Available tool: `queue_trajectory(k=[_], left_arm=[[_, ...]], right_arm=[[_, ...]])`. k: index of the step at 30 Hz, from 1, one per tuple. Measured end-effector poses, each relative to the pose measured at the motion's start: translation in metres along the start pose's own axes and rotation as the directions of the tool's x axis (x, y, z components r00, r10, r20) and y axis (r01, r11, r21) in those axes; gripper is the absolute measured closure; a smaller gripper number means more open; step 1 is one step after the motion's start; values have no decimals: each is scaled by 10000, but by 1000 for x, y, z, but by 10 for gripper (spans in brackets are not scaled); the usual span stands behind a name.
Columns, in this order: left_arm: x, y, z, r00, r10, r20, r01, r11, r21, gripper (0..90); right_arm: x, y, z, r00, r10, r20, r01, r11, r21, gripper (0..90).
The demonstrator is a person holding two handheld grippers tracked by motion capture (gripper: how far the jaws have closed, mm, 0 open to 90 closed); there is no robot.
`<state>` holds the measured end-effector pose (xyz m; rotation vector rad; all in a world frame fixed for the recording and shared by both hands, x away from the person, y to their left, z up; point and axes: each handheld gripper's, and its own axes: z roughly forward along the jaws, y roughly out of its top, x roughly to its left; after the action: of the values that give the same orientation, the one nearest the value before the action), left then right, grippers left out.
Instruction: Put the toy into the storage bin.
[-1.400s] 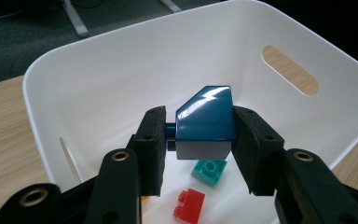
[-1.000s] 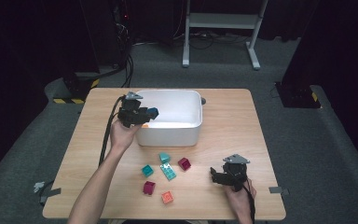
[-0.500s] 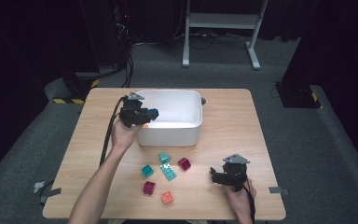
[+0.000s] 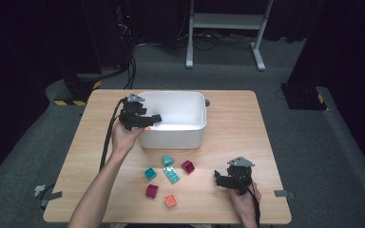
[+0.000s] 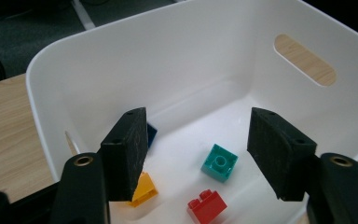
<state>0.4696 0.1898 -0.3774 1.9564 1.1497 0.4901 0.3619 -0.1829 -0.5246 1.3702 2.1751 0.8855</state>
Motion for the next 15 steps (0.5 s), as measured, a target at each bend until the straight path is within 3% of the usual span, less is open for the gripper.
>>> queue_trajectory(k=[4, 15], left_arm=[[-3, -5, -9, 9997, 43, -239, -50, 9996, -290, 326], [-4, -16, -37, 9999, 99, -46, -102, 9974, -716, 267]], right_arm=[[0, 0, 0, 10000, -6, -6, 6, 10000, -5, 137], [0, 0, 0, 10000, 3, -1, -3, 10000, 1, 137]])
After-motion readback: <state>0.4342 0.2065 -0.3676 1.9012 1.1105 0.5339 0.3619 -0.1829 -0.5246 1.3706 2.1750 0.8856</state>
